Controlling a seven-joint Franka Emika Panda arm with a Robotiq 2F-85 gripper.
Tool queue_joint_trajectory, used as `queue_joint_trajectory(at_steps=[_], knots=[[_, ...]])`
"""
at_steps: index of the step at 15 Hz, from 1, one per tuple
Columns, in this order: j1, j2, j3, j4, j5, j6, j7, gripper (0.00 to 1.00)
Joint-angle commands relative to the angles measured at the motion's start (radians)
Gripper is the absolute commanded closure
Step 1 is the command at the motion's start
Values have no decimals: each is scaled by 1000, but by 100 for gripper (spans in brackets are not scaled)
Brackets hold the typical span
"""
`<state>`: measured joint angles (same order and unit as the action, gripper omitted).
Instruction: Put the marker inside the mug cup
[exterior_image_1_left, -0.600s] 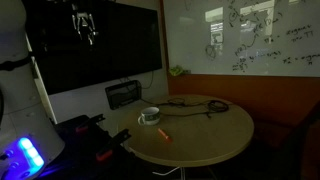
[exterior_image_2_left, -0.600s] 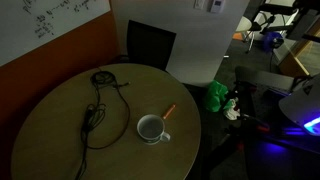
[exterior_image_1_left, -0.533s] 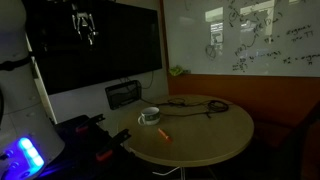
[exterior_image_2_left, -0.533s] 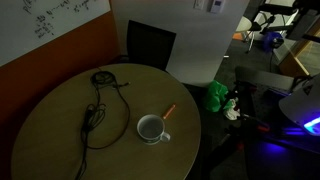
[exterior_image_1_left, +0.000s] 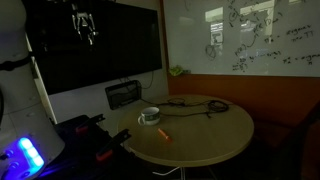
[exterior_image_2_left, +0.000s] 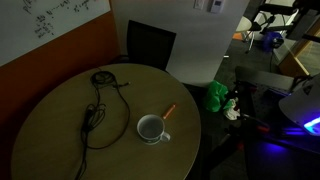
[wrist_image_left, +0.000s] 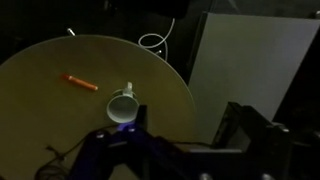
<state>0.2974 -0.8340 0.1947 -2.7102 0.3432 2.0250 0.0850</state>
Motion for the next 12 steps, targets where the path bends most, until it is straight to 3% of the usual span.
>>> queue_joint_trajectory(at_steps=[1, 3, 7, 12], knots=[[-8, -1, 6, 3, 5, -5, -5, 0], [-18, 4, 21, -7, 8, 30, 18, 0], [-121, 95, 118, -79, -50, 293, 179, 0], [-298, 405, 155, -102, -154, 646, 377, 0]])
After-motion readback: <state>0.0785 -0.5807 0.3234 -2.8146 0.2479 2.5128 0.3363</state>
